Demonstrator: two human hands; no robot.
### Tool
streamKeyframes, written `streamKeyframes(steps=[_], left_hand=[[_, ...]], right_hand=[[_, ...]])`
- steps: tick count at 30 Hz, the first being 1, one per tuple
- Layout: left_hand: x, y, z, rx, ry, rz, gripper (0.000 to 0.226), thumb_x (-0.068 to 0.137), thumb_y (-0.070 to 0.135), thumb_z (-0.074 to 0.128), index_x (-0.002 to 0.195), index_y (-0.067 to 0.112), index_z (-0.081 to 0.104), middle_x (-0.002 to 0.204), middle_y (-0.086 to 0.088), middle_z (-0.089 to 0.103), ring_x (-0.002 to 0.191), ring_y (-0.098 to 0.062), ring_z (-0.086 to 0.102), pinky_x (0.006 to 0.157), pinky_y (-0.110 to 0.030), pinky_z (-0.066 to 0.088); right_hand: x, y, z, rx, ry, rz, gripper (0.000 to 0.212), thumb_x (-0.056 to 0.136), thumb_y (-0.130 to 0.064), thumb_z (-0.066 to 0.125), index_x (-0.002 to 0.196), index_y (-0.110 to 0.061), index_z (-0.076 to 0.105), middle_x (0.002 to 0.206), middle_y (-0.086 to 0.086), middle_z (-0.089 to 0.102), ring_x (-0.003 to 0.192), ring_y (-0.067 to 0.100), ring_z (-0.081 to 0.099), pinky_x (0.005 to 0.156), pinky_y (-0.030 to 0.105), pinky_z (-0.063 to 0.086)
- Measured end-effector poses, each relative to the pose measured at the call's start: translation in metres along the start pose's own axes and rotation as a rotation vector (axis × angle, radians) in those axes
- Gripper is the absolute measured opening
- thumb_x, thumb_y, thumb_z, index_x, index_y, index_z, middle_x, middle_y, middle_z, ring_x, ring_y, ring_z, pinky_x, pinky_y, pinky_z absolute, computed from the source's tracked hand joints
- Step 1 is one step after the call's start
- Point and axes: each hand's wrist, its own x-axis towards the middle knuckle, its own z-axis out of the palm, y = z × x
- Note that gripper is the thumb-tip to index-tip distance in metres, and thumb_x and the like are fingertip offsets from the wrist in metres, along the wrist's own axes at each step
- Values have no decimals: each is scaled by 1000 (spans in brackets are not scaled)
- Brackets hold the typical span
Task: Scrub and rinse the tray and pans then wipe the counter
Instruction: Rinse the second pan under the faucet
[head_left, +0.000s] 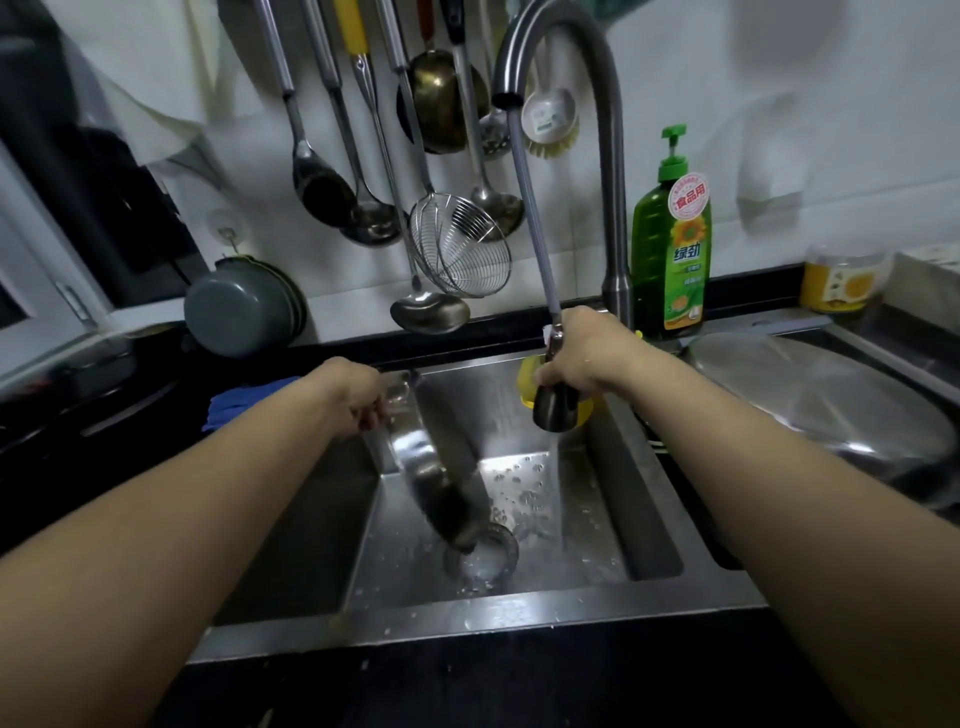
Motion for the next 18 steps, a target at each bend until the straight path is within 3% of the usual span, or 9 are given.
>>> streamKeyframes(steps=[3,6,8,10,12,14,16,18], left_hand=[[-4,0,-18,179,-32,50,35,98,-6,41,68,5,55,59,-9,48,50,-14,38,41,-20,31],[-13,10,-30,279,-41,140,24,96,-1,58,73,2,64,60,-8,51,51,-16,43,50,-25,41],[-21,22,-31,483,-14,282,15,96,10,67,87,-1,72,68,-10,61,63,-22,55,67,-33,52],[-29,26,-27,784,20,455,16,96,18,68,94,3,76,84,-9,70,81,-23,64,83,-34,53],[-36,17,-19,927,5,635,14,94,24,71,94,12,78,92,0,74,92,-18,68,82,-27,50],[-41,2,-12,930,-81,691,9,91,31,75,95,24,79,91,11,73,91,-9,68,84,-25,51],[-39,-15,-3,951,-205,666,8,90,30,77,97,26,80,86,16,72,82,-3,67,78,-20,52],[-32,-36,8,988,-362,549,12,91,26,76,101,20,80,84,12,74,70,-2,64,63,-13,49]], right_hand=[[3,5,-3,-33,17,8,33,78,-30,83,80,-18,53,91,8,64,75,24,61,55,26,45],[3,4,-4,-51,32,0,31,81,-28,81,91,-16,55,96,9,63,85,29,64,69,32,55],[4,4,-4,-59,36,0,35,82,-29,80,99,-15,54,102,10,61,92,32,64,80,37,58],[6,3,-3,-56,27,-2,36,82,-30,81,100,-15,53,104,10,61,94,32,64,82,39,58],[6,1,-4,-41,18,1,34,81,-30,81,92,-16,53,102,11,63,89,32,65,75,39,60],[4,-1,-4,-43,7,1,34,80,-31,82,85,-18,51,97,11,62,86,32,66,70,38,60],[3,-2,-5,-47,2,-2,34,81,-31,83,84,-18,52,94,10,63,85,30,65,62,35,57],[2,0,-5,-46,-1,-13,32,81,-30,83,87,-17,54,93,9,63,81,27,64,54,30,49]])
